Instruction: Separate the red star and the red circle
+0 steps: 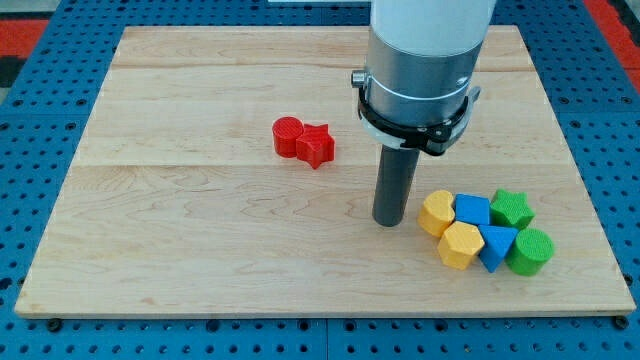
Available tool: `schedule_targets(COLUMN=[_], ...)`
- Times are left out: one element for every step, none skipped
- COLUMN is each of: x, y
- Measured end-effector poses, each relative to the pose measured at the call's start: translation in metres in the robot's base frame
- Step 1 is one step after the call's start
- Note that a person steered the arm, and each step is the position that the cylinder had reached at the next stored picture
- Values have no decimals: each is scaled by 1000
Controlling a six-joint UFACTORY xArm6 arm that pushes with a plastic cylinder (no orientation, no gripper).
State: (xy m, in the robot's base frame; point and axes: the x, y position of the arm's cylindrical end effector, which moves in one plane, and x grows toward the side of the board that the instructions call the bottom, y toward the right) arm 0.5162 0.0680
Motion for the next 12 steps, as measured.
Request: schedule_targets(x=[-16, -15, -2, 1, -12, -26, -47, -70, -92, -114, -117, -144], y=[11, 21, 32, 39, 27, -16, -55, -77, -84, -91, -106, -107])
